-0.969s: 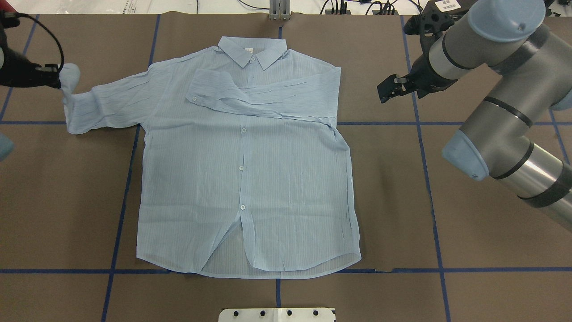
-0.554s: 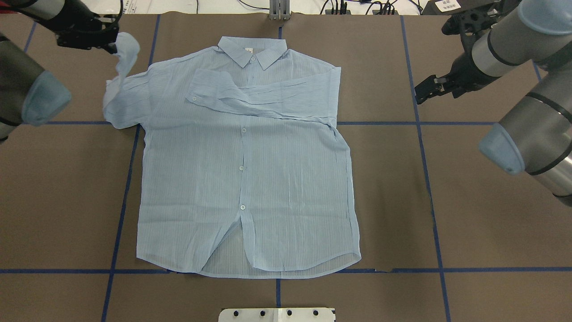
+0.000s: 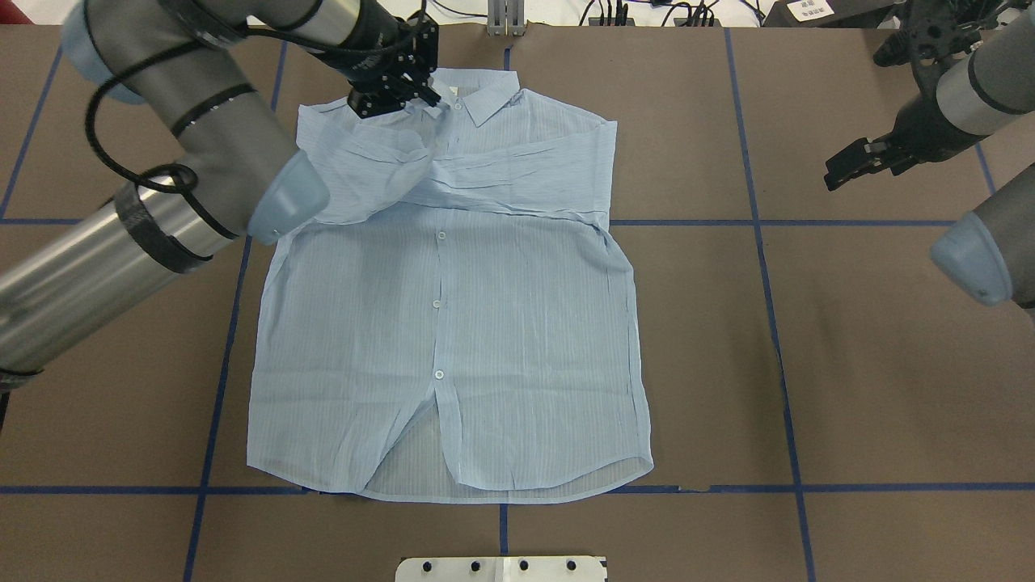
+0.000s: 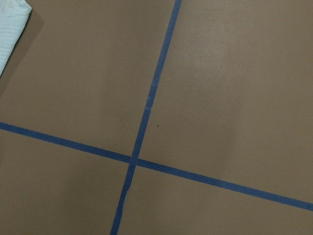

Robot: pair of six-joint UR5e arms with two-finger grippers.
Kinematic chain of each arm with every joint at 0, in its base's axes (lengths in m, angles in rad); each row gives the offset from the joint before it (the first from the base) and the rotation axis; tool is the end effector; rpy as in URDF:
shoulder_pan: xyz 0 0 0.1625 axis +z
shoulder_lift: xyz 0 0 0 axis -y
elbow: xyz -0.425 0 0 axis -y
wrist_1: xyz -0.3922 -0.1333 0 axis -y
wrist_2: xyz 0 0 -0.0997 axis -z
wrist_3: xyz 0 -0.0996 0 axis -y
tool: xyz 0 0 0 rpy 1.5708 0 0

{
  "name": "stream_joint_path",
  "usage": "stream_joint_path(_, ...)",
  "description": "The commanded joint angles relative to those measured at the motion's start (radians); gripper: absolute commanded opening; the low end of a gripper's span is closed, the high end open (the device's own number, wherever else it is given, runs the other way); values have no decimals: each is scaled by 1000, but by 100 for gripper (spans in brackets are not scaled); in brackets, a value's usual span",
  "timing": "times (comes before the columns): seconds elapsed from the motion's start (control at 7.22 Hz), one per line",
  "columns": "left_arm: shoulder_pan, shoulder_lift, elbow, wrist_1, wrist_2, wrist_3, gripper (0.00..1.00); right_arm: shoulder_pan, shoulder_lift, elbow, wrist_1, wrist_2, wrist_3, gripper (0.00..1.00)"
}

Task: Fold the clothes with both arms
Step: 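Fold the held sleeve with the left gripper across the shirt chest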

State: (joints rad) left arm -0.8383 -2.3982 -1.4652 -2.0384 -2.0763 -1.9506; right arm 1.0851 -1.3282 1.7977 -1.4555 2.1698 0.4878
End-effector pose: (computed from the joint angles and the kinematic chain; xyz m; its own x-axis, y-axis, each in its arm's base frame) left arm 0.4217 -0.5961 0.1309 0.1014 -0.5978 -0.7952 0.4173 0.7512 -0.5115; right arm -0.2027 -0.5493 0.4112 0.6993 -0.2381 0.6740 0.0696 0.9611 0.2673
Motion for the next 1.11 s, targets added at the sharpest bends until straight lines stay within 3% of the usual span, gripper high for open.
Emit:
stream_joint_path(0.0,90,-21,118,-143,141,-136,0,3,-8,-4,1,1,-5,100)
stream_joint_path(0.28,172,-39,120,-141,210,-151,0,1,-6,-20,6,-1,0,100)
stream_joint_path(0.42,285,-88,130,-143,278,-139,99,1,-2,-29,7,-1,-1,100)
stream_joint_path(0.55,338,-138,141,-143,342,-86,100,1,6,-27,7,-1,2,100)
stream_joint_path(0.97,311,-58,109,-135,334,109,100,-1,12,-17,9,22,44,100)
